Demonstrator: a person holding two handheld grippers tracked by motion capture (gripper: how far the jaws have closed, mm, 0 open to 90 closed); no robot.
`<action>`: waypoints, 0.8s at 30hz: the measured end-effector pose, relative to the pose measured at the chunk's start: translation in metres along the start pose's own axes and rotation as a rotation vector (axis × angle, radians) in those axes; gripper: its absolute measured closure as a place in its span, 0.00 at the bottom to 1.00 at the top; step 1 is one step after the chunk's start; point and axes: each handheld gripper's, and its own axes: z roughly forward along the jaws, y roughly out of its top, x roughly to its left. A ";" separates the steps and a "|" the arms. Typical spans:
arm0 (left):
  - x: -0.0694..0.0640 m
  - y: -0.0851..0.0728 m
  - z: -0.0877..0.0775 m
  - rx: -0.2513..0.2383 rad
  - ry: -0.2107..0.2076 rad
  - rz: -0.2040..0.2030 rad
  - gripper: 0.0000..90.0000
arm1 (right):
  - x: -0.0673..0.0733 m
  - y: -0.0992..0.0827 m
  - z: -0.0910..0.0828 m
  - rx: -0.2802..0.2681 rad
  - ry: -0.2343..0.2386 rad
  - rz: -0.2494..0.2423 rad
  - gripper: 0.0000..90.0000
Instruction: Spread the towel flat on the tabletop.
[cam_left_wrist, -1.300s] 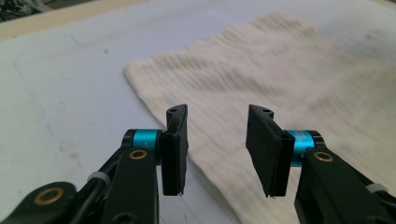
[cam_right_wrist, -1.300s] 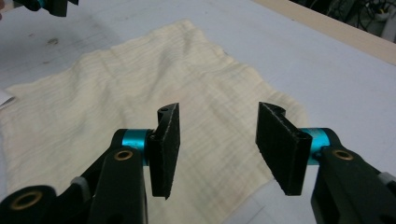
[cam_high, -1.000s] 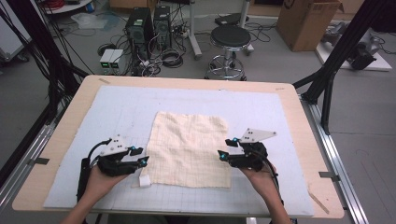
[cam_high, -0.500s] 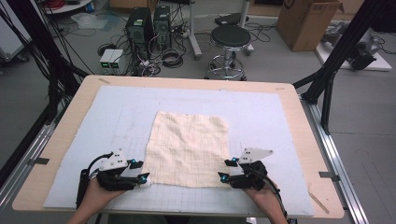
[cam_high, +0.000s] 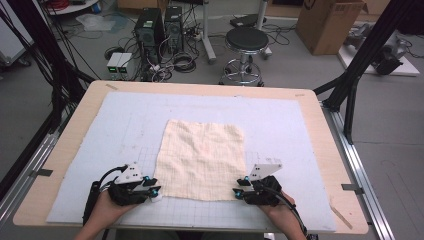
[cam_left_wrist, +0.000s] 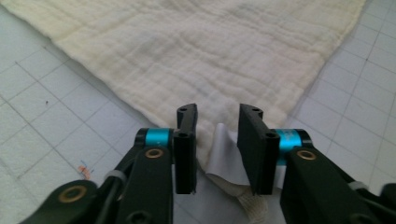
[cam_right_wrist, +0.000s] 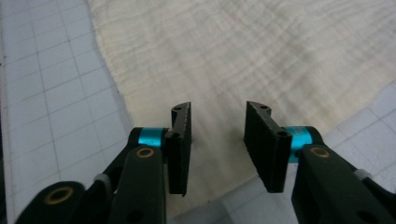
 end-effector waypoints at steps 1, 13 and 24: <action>0.000 0.000 0.001 -0.002 -0.007 -0.005 0.85 | -0.001 0.000 0.000 0.003 -0.001 0.006 0.74; 0.000 0.000 -0.002 0.001 -0.033 -0.003 0.97 | -0.005 0.000 -0.001 0.000 0.060 0.045 0.98; -0.007 0.000 -0.015 -0.048 -0.035 0.003 0.97 | -0.001 0.001 -0.010 -0.037 0.091 0.048 0.98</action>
